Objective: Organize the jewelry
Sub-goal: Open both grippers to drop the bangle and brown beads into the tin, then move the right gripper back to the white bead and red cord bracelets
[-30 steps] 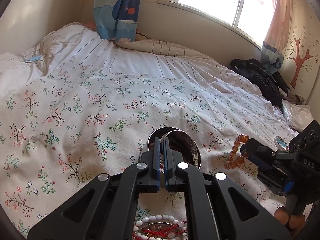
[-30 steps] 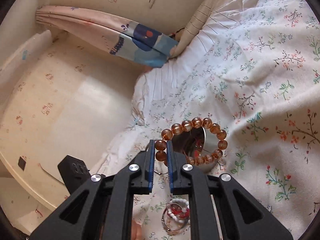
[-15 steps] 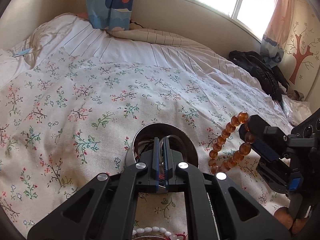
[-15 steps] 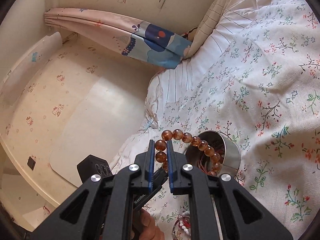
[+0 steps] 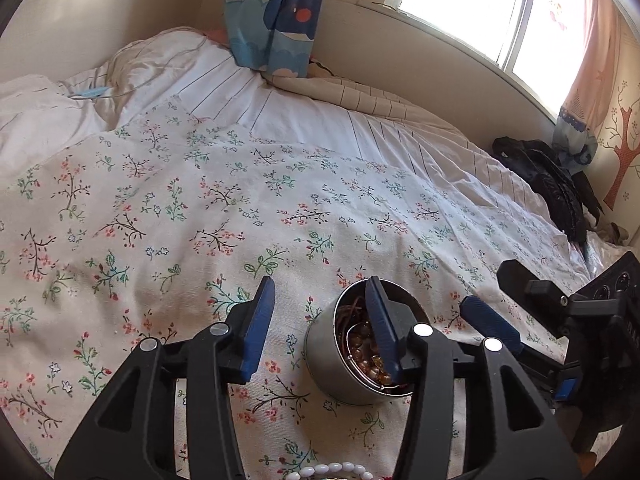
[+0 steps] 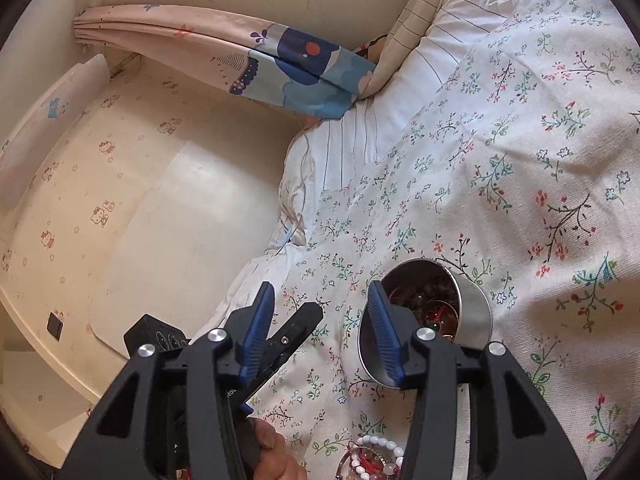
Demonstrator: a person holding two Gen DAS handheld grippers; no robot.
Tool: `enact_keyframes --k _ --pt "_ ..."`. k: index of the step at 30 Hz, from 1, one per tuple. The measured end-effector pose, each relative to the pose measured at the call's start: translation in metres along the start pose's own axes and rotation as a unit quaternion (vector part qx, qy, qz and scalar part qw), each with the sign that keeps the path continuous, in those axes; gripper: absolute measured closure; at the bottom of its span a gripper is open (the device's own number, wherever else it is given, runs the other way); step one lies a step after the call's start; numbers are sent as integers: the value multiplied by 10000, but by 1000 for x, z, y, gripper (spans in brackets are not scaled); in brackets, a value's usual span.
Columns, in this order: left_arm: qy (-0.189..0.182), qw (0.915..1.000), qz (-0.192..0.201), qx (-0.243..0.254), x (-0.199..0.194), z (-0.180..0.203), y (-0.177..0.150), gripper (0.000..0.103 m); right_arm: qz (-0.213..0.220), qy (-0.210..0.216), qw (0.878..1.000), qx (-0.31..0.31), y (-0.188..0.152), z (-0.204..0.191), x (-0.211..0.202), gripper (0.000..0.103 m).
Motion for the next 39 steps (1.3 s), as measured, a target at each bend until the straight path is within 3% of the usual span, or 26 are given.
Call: enact_keyframes --k 9,15,39 --pt "180 9985 126 510 -4 15 -2 53 64 -178 9998 -30 2 4 -2 46" --pt "210 9982 130 540 -5 16 -3 51 94 -239 9997 -29 4 7 -2 39" --pt "449 9954 217 819 -9 18 -6 32 131 -514 9985 -122 4 12 -4 29"
Point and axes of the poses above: each gripper's, at about its wrist camera, not at the fingertips, and x roughly the way its jaws point, z to its right, y to its top, the point moved 9 cm from there along x, roughly the way its jaws point, and after that the axes turned 2 degrees about x, right-handed, at the moved point
